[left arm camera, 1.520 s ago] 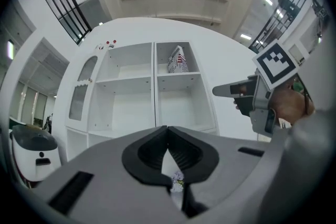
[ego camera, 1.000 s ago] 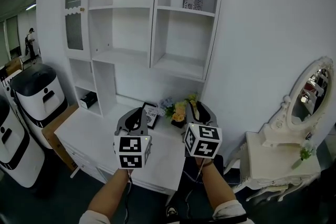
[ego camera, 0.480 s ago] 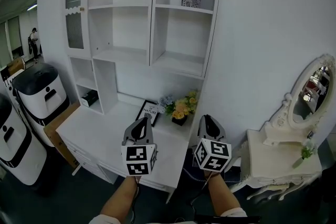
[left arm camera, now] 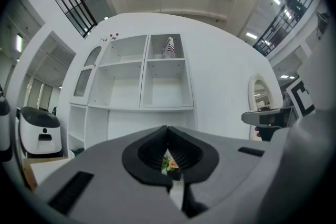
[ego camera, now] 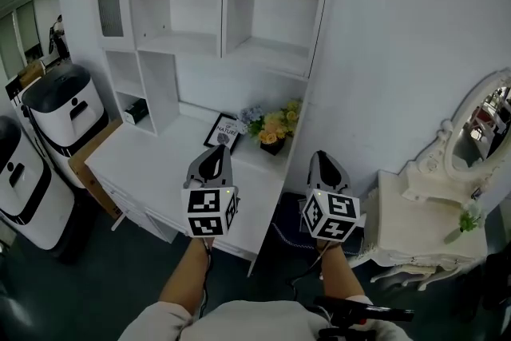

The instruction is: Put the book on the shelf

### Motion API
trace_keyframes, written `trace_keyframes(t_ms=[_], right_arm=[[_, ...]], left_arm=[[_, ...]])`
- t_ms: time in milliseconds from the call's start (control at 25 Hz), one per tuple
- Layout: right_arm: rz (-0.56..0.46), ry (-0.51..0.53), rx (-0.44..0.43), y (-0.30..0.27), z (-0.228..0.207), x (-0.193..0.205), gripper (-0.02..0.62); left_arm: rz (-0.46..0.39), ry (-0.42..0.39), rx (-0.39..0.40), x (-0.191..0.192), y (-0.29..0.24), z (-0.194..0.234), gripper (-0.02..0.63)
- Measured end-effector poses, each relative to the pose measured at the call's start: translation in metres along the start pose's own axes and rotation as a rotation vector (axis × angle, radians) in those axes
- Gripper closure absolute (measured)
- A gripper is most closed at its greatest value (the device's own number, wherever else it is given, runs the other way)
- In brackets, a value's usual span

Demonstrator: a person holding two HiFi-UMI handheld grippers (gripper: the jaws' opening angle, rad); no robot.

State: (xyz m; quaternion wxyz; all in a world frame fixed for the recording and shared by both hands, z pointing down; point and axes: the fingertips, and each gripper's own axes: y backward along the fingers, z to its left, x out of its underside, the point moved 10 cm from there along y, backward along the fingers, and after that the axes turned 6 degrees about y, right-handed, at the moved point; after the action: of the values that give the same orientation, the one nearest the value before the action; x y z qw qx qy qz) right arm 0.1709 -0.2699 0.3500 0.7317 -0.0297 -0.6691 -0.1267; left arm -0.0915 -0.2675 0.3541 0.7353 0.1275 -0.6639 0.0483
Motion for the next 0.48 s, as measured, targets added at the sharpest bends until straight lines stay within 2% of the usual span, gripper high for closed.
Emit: trace_keyframes(t_ms=[160, 480], right_arm=[[0.007, 0.016, -0.029, 0.003, -0.008, 0.01, 0.563], [0.035, -0.014, -0.041, 0.0, -0.015, 0.016, 0.572]], left_arm=[[0.021, 0.036, -0.017, 0.013, -0.003, -0.01, 0.598], [0.004, 0.008, -0.005, 0.006, -0.002, -0.022, 0.598]])
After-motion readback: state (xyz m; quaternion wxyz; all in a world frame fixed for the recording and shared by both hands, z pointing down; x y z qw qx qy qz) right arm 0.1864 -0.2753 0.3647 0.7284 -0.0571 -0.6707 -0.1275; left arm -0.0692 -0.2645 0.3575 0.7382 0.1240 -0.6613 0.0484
